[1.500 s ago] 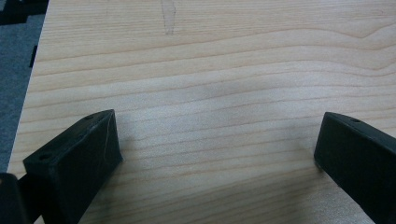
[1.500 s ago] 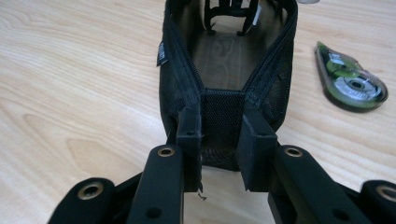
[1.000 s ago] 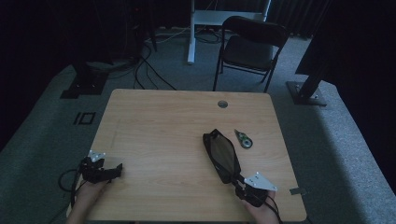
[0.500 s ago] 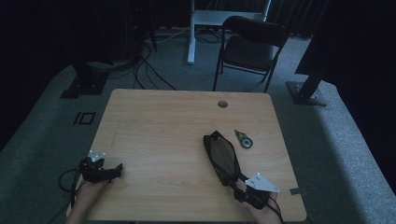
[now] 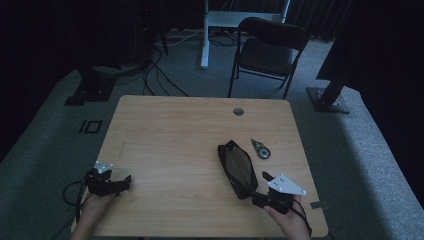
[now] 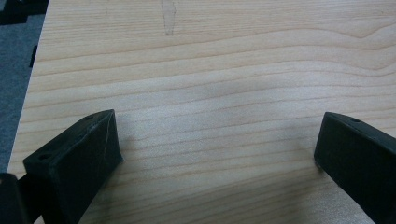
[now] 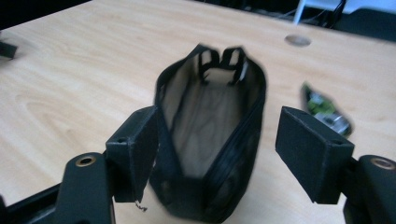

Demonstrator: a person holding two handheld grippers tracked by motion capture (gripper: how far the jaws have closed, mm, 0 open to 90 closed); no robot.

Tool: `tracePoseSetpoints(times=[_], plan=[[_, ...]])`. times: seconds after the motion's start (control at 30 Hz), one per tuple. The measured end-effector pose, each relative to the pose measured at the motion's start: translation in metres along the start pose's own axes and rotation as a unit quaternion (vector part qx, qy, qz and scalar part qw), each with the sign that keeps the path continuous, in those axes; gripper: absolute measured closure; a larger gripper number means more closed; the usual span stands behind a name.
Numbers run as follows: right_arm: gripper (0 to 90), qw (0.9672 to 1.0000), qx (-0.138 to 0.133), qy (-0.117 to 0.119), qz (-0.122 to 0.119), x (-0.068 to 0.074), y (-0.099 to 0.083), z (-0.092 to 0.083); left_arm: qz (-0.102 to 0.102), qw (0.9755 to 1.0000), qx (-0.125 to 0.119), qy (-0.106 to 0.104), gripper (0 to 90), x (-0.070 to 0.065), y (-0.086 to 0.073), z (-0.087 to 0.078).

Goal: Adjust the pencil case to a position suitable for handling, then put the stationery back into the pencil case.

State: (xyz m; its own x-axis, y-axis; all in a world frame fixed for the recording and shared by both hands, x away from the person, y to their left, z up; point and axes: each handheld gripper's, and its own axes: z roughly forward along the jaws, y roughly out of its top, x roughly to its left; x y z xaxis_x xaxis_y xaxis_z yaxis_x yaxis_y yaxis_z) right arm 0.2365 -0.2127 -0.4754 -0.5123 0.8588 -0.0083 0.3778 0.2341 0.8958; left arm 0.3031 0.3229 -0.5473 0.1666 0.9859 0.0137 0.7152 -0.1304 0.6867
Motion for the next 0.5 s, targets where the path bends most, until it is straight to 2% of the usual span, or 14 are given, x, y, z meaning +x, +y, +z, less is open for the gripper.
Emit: tracePoseSetpoints(times=[0.03, 0.13, 0.2, 0.27, 0.33, 0.5], plan=[[24.2, 1.0, -0.005, 0.001, 0.002, -0.002, 0.002, 0.0, 0.0, 1.0, 0.0, 0.0, 0.5, 0.0, 0.0, 0.0], [22.2, 0.9998, -0.014, 0.002, 0.017, -0.011, 0.007, 0.002, 0.0, 1.0, 0.0, 0.0, 0.5, 0.0, 0.0, 0.0], [19.9, 0.9993, -0.024, -0.006, 0.029, -0.017, 0.011, 0.002, 0.0, 1.0, 0.0, 0.0, 0.5, 0.0, 0.0, 0.0], [13.2, 0.9991, -0.026, -0.011, 0.032, -0.022, 0.014, 0.002, 0.0, 1.0, 0.0, 0.0, 0.5, 0.0, 0.0, 0.0], [13.6, 0.9986, -0.033, -0.012, 0.04, -0.027, 0.017, 0.003, 0.0, 1.0, 0.0, 0.0, 0.5, 0.0, 0.0, 0.0], [12.5, 0.9989, -0.029, -0.017, 0.032, -0.039, 0.023, 0.009, 0.0, 1.0, 0.0, 0.0, 0.5, 0.0, 0.0, 0.0]])
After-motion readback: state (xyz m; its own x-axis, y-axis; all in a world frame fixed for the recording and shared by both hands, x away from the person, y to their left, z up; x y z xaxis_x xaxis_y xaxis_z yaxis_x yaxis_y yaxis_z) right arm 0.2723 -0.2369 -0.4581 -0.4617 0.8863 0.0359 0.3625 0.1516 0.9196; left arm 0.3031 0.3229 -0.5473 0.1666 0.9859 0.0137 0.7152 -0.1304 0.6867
